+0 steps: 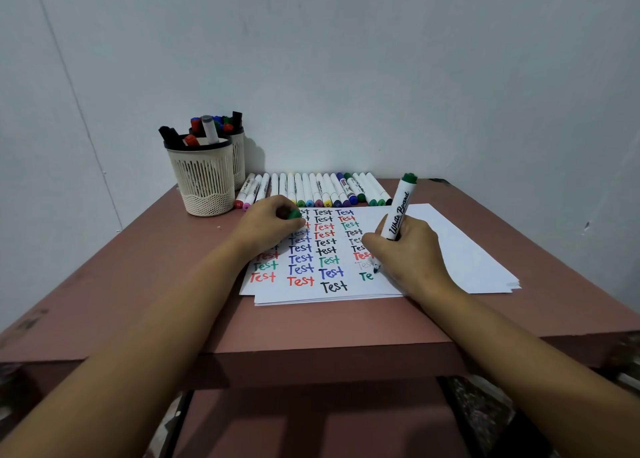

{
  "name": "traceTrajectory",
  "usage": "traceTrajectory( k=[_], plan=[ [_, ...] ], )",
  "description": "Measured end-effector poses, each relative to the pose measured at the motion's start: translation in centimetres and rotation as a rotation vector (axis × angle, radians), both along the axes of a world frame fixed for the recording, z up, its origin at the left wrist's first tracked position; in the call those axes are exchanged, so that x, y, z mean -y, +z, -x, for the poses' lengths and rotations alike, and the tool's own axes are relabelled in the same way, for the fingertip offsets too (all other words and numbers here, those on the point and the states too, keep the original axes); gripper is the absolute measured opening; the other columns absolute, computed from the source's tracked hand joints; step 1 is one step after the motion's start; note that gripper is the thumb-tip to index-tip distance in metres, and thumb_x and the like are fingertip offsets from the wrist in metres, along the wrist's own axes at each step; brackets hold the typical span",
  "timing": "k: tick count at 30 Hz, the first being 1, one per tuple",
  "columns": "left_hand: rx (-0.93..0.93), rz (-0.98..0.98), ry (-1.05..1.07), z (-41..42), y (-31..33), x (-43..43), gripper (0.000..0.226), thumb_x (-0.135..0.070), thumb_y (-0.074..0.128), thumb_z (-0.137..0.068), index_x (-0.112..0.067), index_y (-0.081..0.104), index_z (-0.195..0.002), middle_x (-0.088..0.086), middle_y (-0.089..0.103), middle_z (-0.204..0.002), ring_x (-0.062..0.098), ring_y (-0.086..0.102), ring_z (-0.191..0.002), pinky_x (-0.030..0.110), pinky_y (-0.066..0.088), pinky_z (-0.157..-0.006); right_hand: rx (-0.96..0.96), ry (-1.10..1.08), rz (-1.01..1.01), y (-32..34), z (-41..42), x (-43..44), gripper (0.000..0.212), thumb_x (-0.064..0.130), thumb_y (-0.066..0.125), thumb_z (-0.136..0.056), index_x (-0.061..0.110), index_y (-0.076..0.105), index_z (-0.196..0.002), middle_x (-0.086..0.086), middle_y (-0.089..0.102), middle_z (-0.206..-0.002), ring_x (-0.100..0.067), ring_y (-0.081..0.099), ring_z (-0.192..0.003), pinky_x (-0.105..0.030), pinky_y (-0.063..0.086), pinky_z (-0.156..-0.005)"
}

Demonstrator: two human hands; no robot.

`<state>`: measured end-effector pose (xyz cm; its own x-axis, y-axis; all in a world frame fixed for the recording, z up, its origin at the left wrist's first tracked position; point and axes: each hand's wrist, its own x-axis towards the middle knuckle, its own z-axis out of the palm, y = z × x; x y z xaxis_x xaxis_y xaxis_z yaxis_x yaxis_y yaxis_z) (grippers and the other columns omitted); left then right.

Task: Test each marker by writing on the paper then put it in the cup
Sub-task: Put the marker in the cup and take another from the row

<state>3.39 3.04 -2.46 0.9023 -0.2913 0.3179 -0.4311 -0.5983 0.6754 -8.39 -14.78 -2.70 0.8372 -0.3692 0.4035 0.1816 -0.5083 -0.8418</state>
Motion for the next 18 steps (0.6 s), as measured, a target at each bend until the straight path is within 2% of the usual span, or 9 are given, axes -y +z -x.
traceTrajectory(
  k=[3,6,9,12,16,18],
  plan=[
    [0.003,-0.009,0.003,-0.08,-0.04,-0.03,0.025,-0.028,0.068,-0.084,-0.015,0.062,-0.105,-0.001,0.059,-0.101,0.013,0.053,-0.09,0.02,0.036,-0.07,-0.027,0.016,-0.016,0.03,-0.02,0.0,0.032,0.007,0.064,-0.078,0.013,0.044,-0.054,0.003,0.05,-0.051,0.002,0.045,-0.038,-0.009,0.033,-0.04],
    [-0.002,-0.006,0.0,-0.14,-0.03,-0.03,0.025,-0.028,0.068,-0.084,-0.016,0.062,-0.104,-0.001,0.059,-0.102,0.013,0.053,-0.091,0.019,0.037,-0.066,-0.031,0.018,-0.009,0.07,0.01,0.02,0.038,0.007,0.062,-0.079,0.018,0.041,-0.049,0.012,0.048,-0.039,0.001,0.044,-0.039,-0.01,0.033,-0.04],
    [0.003,0.002,0.0,-0.08,0.19,0.01,0.025,-0.027,0.068,-0.084,-0.015,0.062,-0.105,-0.001,0.059,-0.101,0.012,0.053,-0.09,0.015,0.037,-0.063,-0.048,0.029,0.014,0.21,0.24,-0.11,0.04,0.008,0.06,-0.081,0.022,0.04,-0.05,0.017,0.047,-0.036,0.001,0.043,-0.043,-0.014,0.032,-0.043],
    [0.018,-0.008,0.003,0.06,0.22,0.04,0.025,-0.026,0.068,-0.084,-0.014,0.062,-0.105,-0.003,0.057,-0.098,0.011,0.052,-0.087,0.009,0.034,-0.059,-0.057,0.015,0.003,0.21,0.22,-0.08,0.036,0.009,0.061,-0.079,0.017,0.044,-0.049,0.013,0.05,-0.039,-0.002,0.046,-0.045,-0.018,0.037,-0.048],
    [0.021,-0.011,0.005,0.05,0.04,0.02,0.025,-0.026,0.069,-0.083,-0.014,0.063,-0.104,-0.001,0.058,-0.099,0.012,0.052,-0.089,0.021,0.036,-0.07,0.003,-0.082,-0.043,0.2,0.06,0.03,0.024,0.011,0.062,-0.079,0.008,0.046,-0.061,-0.003,0.049,-0.056,-0.014,0.046,-0.052,-0.02,0.039,-0.049],
    [0.018,-0.012,0.004,0.07,0.0,-0.02,0.026,-0.026,0.069,-0.084,-0.014,0.063,-0.105,-0.001,0.058,-0.098,0.012,0.053,-0.089,0.022,0.037,-0.073,0.001,-0.108,-0.018,0.15,0.06,0.09,0.028,0.011,0.061,-0.08,0.011,0.043,-0.059,-0.001,0.047,-0.054,-0.013,0.044,-0.05,-0.016,0.034,-0.044]
  ],
)
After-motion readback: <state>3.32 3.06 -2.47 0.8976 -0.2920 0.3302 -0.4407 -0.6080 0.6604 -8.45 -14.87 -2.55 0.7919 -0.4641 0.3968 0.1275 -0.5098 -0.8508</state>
